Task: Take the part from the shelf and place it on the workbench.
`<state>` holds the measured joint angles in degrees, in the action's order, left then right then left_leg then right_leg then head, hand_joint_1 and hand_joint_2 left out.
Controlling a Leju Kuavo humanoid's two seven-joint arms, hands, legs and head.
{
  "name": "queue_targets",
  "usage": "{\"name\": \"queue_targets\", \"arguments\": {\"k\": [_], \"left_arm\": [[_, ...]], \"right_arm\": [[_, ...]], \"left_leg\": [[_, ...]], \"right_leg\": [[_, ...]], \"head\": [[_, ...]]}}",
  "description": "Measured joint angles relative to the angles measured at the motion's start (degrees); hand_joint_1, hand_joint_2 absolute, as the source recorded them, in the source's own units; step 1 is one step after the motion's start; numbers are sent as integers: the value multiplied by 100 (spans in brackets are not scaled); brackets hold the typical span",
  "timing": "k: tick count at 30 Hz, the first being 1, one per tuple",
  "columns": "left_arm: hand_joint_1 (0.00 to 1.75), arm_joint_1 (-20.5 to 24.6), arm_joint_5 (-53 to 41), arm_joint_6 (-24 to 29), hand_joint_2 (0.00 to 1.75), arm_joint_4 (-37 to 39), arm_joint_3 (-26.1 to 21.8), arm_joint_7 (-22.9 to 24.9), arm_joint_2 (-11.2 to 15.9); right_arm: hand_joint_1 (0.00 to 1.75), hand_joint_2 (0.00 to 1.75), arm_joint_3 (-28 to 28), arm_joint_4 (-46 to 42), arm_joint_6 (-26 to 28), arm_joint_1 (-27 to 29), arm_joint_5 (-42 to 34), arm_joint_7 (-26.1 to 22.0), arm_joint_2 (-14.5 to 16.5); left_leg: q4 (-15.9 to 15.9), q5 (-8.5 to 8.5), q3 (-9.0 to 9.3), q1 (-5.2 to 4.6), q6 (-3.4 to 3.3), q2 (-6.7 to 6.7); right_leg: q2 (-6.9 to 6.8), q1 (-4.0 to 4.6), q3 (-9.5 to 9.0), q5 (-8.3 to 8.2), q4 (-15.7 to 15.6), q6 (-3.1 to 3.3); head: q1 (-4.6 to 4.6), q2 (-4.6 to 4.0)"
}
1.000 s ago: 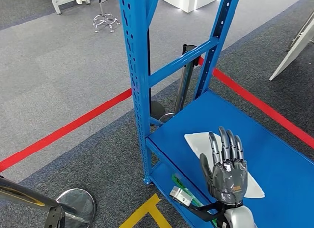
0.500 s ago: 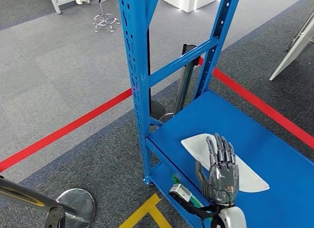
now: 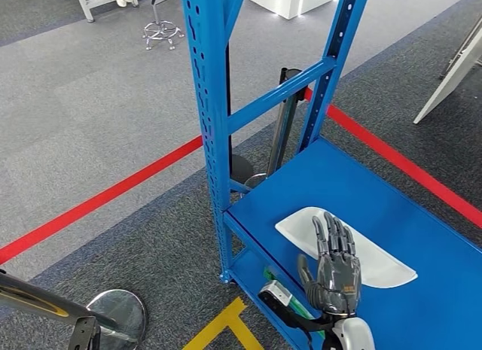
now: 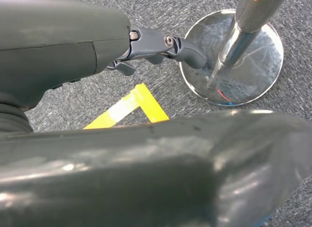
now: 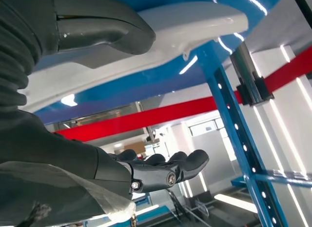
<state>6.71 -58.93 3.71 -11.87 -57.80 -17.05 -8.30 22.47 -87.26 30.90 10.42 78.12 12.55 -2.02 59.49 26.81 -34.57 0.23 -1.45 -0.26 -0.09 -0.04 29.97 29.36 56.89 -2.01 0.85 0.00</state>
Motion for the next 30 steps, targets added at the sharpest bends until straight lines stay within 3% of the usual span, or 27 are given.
{"name": "queue_targets", "arguments": {"k": [30], "left_arm": [[0,24,-37,-31,0,0,1,29,23]], "right_arm": [[0,175,-186,513,-482,-43,-139,408,-217]], "left_leg": [[0,0,0,0,0,0]], "right_leg": [[0,0,4,0,0,0]], "head": [[0,0]]}}
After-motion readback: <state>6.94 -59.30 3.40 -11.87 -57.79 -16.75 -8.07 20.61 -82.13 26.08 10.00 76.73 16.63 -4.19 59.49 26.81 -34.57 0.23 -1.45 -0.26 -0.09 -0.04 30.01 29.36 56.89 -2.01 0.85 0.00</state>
